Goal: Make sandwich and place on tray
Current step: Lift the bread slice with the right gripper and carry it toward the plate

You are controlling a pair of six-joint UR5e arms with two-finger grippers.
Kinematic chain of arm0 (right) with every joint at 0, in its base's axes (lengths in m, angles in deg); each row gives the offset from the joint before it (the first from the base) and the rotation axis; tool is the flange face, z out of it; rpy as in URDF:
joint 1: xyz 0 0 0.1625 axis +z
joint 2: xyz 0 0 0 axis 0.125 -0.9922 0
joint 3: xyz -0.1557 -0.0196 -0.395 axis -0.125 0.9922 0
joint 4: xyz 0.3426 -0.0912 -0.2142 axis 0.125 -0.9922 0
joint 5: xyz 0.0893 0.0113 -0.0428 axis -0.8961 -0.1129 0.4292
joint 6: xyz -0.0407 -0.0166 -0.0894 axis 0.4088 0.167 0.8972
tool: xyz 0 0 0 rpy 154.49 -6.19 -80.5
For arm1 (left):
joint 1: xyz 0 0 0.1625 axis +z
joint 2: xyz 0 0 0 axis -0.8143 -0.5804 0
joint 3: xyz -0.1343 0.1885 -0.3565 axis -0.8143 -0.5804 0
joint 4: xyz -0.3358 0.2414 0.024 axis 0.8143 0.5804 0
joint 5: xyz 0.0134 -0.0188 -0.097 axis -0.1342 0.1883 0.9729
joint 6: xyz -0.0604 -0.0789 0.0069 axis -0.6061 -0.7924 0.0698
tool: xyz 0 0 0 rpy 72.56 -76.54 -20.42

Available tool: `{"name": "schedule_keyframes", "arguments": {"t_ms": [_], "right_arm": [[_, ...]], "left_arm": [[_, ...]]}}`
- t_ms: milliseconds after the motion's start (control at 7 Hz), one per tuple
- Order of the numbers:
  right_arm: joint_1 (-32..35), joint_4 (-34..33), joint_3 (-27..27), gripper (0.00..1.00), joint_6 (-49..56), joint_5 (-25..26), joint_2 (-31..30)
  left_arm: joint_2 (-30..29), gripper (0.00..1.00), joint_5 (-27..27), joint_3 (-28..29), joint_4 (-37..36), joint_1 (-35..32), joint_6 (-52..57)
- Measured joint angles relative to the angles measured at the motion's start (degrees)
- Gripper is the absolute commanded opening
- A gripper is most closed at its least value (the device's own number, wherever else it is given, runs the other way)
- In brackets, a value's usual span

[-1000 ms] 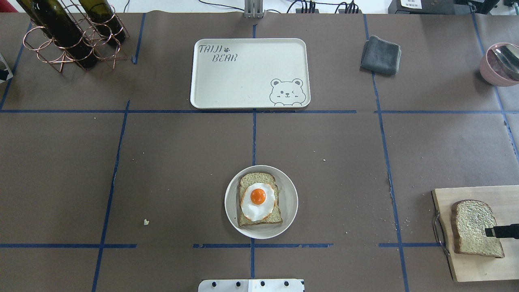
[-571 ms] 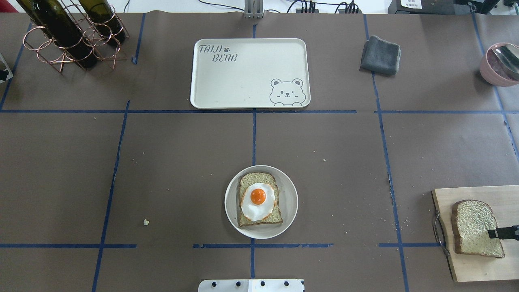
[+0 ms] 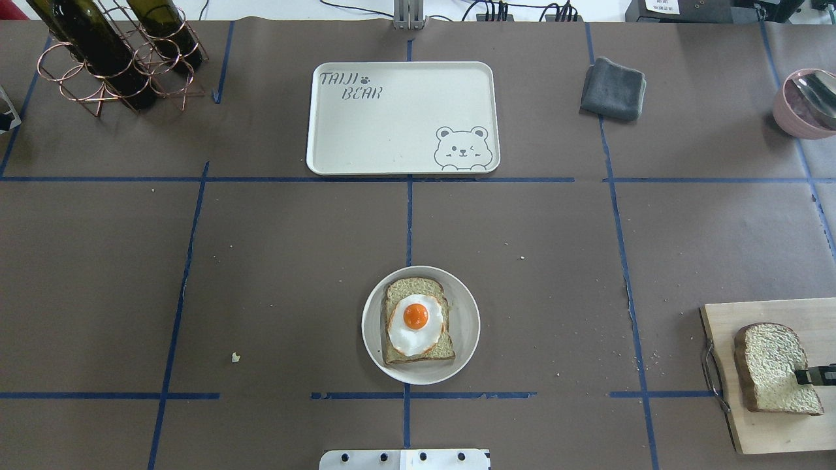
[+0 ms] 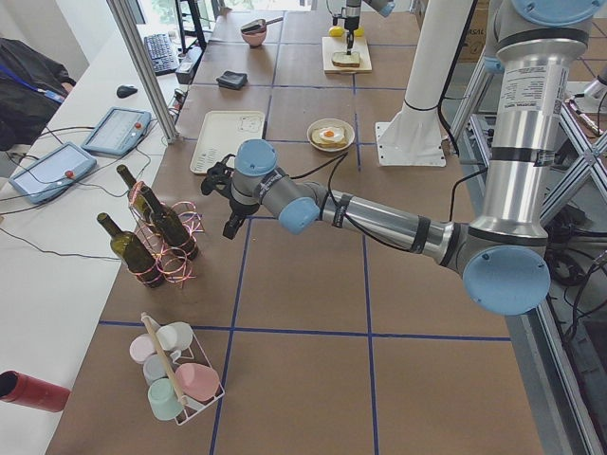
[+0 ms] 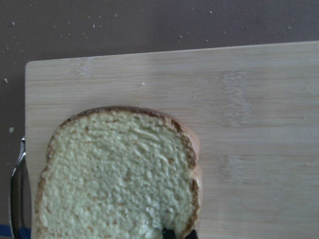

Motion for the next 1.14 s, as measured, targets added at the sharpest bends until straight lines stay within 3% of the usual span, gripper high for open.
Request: {"name": "schedule_keyframes", "arguments": {"t_ms": [429,714,1143], "right_arm": [[1.7,0.07,-6.15,0.0,-0.02,-1.65,-0.04],[8.34,0.05,-10.65,0.0,-0.27,-8.63,3.07],[13.4,-3.99,-11.99,0.0,-7.87,-14.83,17.99]], "left_arm": [[0.04,1.0,0.0,-0.05,0.0,0.0,0.03],[0.06,1.0,0.0,0.09,0.0,0.0,0.02],[0.01,1.0,0.0,0.57,0.0,0.0,-0.05]]}}
